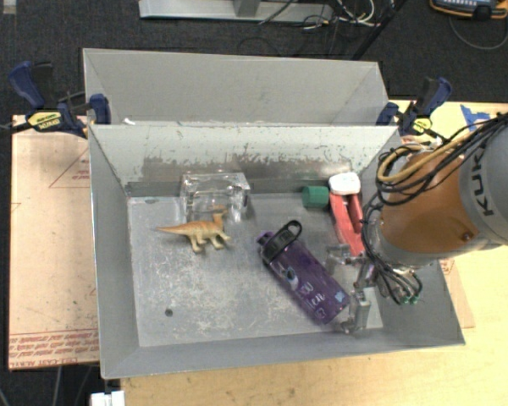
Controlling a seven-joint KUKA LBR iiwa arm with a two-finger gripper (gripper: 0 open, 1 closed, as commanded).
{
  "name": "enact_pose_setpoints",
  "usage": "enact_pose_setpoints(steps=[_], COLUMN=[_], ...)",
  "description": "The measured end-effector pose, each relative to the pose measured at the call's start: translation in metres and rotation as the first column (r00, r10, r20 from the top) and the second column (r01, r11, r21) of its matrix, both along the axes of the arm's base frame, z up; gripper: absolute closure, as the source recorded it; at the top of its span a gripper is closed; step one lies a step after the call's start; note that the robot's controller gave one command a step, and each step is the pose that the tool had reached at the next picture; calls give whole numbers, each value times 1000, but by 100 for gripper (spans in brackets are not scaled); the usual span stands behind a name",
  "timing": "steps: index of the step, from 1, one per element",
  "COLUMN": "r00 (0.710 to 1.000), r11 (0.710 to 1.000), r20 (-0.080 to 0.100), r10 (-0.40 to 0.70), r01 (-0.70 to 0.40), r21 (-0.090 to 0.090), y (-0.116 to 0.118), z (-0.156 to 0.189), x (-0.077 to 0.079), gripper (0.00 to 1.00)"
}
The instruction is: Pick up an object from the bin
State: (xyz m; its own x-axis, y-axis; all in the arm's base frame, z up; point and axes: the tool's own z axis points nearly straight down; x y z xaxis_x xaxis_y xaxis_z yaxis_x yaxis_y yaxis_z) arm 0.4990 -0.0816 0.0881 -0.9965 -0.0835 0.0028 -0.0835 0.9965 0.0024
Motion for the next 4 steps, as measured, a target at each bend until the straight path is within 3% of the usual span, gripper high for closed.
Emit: enact_pose_setpoints(steps=[2, 3, 4], r00=[994, 1000, 991], r11=[994, 1000, 991], r20=[1, 3, 3], r10=[-113, 2, -136], r01=[113, -2, 136], r21=[0, 1, 0], y=[15, 21, 28], z=[-10, -12, -15], x=[1, 4, 8], gripper=[0, 0, 0])
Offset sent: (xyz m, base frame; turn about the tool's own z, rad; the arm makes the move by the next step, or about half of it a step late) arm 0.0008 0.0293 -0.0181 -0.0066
